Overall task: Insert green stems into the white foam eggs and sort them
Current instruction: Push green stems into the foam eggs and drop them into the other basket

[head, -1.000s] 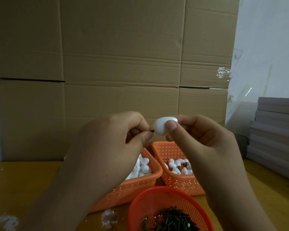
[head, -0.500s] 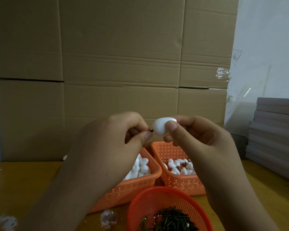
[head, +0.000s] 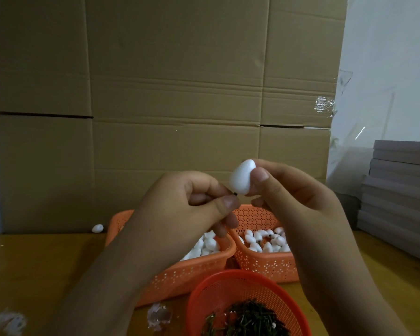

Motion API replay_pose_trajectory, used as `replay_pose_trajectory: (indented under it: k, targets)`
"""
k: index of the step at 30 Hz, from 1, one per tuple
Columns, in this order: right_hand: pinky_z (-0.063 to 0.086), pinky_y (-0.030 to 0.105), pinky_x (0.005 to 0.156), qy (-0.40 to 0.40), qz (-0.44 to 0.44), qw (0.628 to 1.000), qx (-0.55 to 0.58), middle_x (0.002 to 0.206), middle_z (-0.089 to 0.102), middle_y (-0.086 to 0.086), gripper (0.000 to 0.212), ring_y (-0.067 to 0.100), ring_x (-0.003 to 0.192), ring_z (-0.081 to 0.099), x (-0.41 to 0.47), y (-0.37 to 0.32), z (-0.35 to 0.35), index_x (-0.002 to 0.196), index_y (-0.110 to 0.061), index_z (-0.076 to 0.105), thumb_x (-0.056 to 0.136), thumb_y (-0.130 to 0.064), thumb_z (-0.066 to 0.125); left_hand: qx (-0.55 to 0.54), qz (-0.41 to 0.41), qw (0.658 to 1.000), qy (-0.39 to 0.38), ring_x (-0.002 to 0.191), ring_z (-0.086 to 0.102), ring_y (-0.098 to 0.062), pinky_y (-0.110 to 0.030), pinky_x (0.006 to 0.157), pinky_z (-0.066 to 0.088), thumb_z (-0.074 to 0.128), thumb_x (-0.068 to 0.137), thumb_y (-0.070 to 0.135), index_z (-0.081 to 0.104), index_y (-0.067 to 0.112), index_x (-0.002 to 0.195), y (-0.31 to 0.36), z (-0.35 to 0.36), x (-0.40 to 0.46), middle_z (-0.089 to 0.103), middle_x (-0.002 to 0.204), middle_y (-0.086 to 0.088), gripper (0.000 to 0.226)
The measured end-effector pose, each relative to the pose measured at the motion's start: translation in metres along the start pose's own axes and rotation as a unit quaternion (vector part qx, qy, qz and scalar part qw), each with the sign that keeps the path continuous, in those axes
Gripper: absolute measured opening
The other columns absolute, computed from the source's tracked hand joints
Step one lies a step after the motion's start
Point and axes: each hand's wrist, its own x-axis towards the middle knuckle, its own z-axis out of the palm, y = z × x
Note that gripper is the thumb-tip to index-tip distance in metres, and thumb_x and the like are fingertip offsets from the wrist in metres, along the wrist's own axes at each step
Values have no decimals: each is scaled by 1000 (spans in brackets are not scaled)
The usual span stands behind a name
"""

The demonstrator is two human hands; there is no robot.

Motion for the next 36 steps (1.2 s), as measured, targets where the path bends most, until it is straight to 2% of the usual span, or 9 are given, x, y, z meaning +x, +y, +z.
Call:
replay_pose_trajectory:
  k: [3,6,13,16,20,24,28,32,36]
  targets:
    - [49,8,65,-3,15,1000,-1,81,75,-9,15,-1,79,69,2,5,0,84,-28,75,77,-33,63,-19,-4,1000,2,57,66,-11,-18,58,53,65,87,10,72,12,77,-2,6,0,73,66,-3,12]
    - [52,11,72,-7,33,999,7,85,75,-3,18,5,83,70,3,11,0,87,-27,75,79,-36,61,-31,-11,999,20,56,65,-10,-18,56,54,65,88,9,72,10,80,-3,12,1,73,66,-5,10]
    - [50,8,66,-6,28,1000,9,84,75,-7,19,3,81,70,5,16,1,88,-27,72,77,-36,60,-31,-21,998,56,56,66,-9,-21,54,54,66,87,15,71,12,79,-9,22,3,71,62,-1,10]
    - [52,11,68,0,28,1000,8,85,75,-5,22,5,82,70,6,19,0,90,-26,73,77,-37,59,-51,-21,997,50,55,65,-8,-21,54,54,66,88,16,72,12,79,-9,23,4,71,62,-2,11]
    - [57,22,76,-49,83,992,79,91,74,12,23,18,87,72,6,21,-1,99,-25,76,88,-28,57,-151,-28,987,48,55,62,-8,-22,55,52,66,82,17,74,12,76,-7,21,4,70,64,-3,12]
    - [56,27,83,-92,100,986,96,99,75,3,27,13,97,70,6,22,-1,100,-24,76,84,-30,55,-240,-65,968,43,56,61,-8,-25,60,51,62,72,26,77,13,76,-7,15,5,67,65,-1,21]
    - [56,21,78,-86,102,985,106,96,75,3,30,13,94,71,5,24,1,97,-21,77,79,-36,58,-241,-60,969,11,55,60,-9,-21,57,51,59,73,26,77,18,72,-6,12,5,67,64,-1,20]
    - [52,30,82,-77,111,984,115,87,74,3,26,12,89,70,9,26,3,91,-25,77,87,-41,58,-240,-63,968,-35,55,57,-11,-22,55,50,55,80,27,73,20,69,-8,14,5,59,61,-1,22]
    - [55,20,72,-74,104,981,147,83,73,7,30,13,82,71,9,23,3,88,-23,78,85,-40,53,-244,-67,965,-72,51,53,-10,-21,52,48,50,84,26,63,11,79,-8,15,5,50,58,1,20]
